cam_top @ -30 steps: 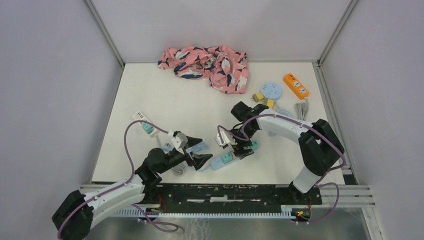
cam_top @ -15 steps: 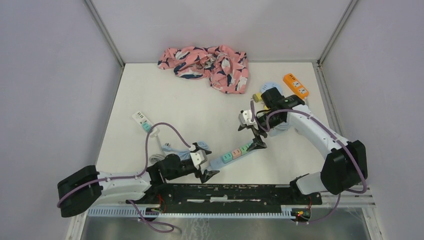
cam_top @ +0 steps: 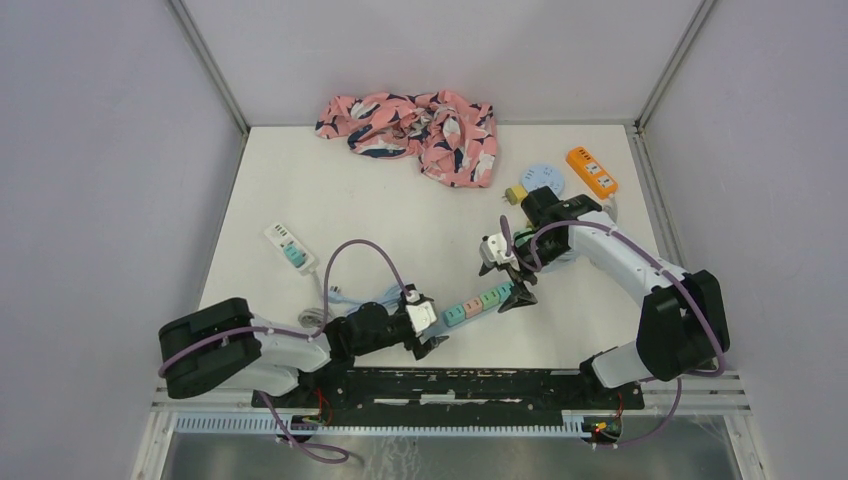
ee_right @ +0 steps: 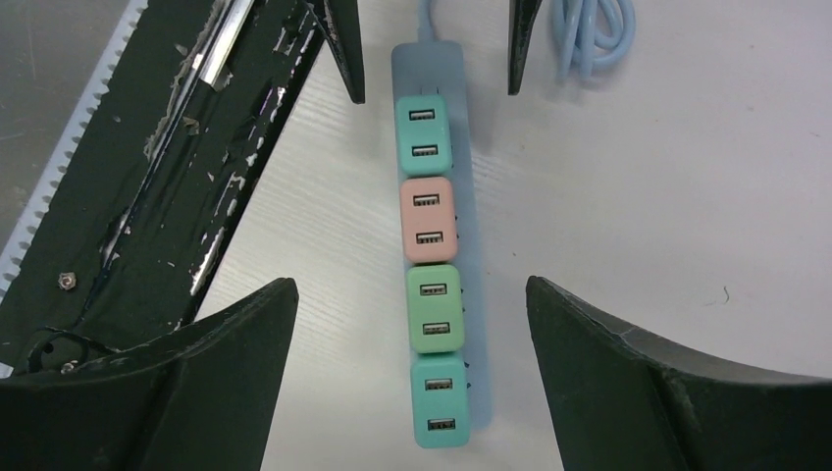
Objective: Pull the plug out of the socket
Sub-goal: Move the socket to the center of the board, then remove the plug from the socket.
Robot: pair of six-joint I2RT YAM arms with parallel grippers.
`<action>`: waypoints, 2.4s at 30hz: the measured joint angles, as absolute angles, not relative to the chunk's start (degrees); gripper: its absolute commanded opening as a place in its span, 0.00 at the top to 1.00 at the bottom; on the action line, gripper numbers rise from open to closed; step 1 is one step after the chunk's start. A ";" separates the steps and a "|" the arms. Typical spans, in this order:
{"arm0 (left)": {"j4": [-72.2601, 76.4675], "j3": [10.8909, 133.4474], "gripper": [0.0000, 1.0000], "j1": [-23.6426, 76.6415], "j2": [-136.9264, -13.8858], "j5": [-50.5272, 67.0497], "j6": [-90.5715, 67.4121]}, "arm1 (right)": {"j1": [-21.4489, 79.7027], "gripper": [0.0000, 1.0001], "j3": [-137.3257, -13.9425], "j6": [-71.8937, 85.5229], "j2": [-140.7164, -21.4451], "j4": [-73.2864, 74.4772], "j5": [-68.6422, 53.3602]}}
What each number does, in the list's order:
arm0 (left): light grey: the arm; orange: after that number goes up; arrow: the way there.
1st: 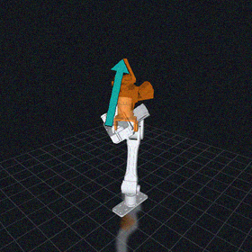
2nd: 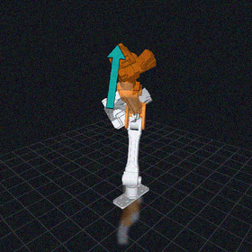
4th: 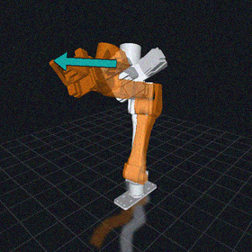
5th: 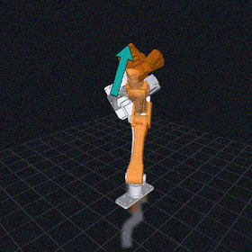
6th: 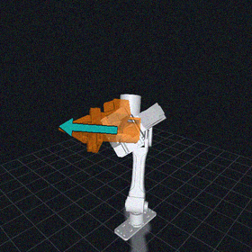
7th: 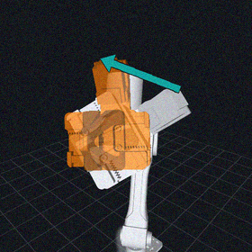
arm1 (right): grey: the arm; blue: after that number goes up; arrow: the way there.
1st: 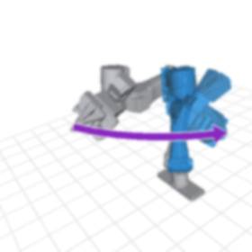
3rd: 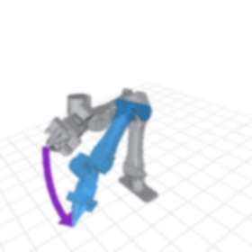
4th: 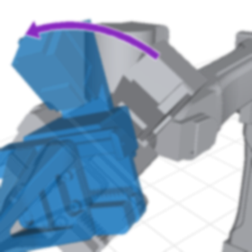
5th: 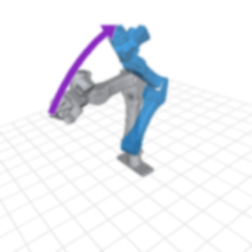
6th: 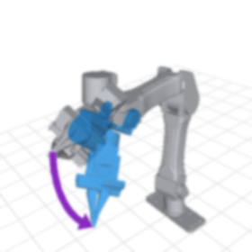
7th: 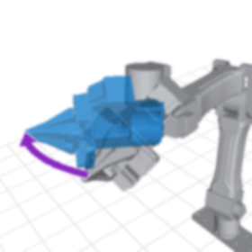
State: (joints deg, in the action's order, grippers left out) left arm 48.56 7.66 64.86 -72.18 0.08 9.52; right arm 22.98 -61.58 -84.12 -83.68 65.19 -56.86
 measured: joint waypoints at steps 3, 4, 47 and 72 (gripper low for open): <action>50.63 9.39 0.12 64.95 -75.90 0.19 9.52 | 22.98 0.09 -61.23 -84.27 -83.68 64.34 -55.72; 51.20 9.80 0.13 64.97 -76.95 0.25 9.50 | 22.98 0.10 -61.23 -84.31 -83.68 64.03 -55.40; 60.29 18.11 0.75 64.95 -97.25 1.06 9.50 | 22.98 0.36 -58.46 -85.56 -86.50 58.63 -41.25; 59.46 18.13 0.97 63.61 -96.84 2.98 8.67 | 25.52 0.99 -58.94 -86.85 -88.31 58.81 -36.58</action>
